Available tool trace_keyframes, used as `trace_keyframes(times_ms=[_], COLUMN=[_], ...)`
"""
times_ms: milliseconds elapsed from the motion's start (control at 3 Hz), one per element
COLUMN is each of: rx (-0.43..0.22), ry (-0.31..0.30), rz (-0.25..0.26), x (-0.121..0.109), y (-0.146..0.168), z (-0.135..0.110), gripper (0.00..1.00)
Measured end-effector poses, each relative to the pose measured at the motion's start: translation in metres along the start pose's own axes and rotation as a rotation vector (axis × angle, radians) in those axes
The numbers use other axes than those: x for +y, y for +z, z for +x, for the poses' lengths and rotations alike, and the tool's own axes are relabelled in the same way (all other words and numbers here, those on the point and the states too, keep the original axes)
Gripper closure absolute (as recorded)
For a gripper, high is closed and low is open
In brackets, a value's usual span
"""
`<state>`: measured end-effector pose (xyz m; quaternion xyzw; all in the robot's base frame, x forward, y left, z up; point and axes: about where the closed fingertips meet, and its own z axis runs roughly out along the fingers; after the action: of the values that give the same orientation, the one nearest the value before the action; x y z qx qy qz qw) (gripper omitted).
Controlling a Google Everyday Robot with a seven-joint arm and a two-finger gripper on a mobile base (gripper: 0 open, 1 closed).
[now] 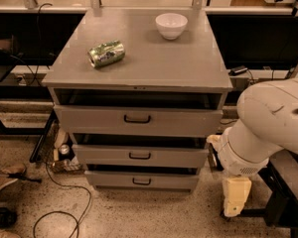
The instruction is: Open middle drawer
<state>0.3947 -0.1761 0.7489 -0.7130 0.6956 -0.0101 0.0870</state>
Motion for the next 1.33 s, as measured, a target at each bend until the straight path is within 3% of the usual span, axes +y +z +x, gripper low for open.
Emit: trace_keyframes(times_ms=[333,667,1000,1333], rx=[0.051,0.118,0.158,0.116], ry=[0.032,0.068,0.092,0.137], rz=[-0.011,-0.037,-0.027,-0.036], x=[-0.001,-0.011,-0.029,-0.044], y=[0.020,0.087,0.153,0.228], z=[0.007,0.024,0.031,0.032], gripper=[0.00,0.00,0.00,0.00])
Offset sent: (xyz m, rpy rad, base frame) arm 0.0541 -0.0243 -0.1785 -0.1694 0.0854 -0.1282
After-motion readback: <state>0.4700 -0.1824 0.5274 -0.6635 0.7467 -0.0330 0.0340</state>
